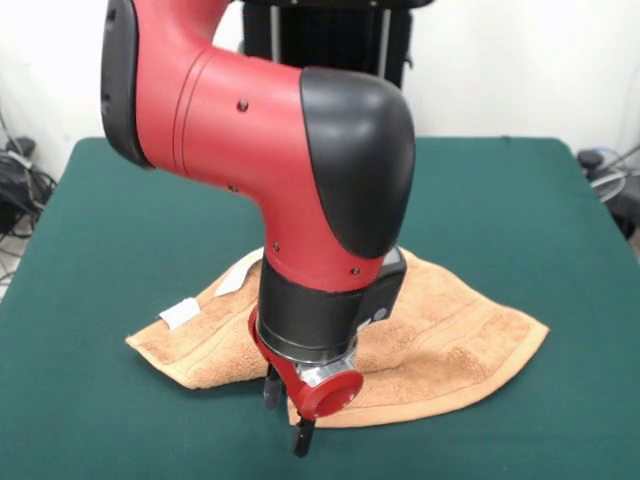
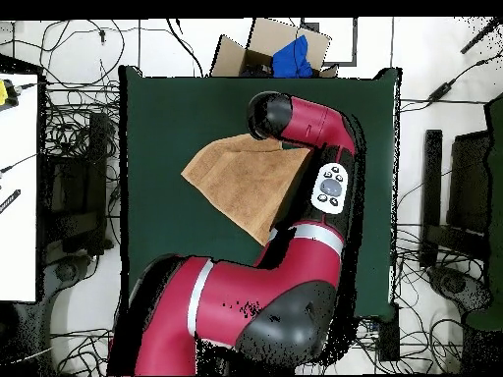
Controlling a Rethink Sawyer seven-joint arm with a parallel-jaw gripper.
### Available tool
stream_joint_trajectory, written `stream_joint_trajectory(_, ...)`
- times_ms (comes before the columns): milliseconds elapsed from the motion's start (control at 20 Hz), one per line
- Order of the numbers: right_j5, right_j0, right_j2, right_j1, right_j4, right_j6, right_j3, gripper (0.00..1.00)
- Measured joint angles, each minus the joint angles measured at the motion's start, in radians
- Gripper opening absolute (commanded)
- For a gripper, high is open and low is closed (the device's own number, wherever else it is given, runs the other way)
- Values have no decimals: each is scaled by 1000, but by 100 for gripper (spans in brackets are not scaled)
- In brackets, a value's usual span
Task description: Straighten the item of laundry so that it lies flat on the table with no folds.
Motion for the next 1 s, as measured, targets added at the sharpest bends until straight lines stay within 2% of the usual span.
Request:
stream_joint_trajectory(450,0,-6,25,17,-42,0,0,100)
stream_joint_trajectory(1000,-1,-10,52,15,-51,0,2,100)
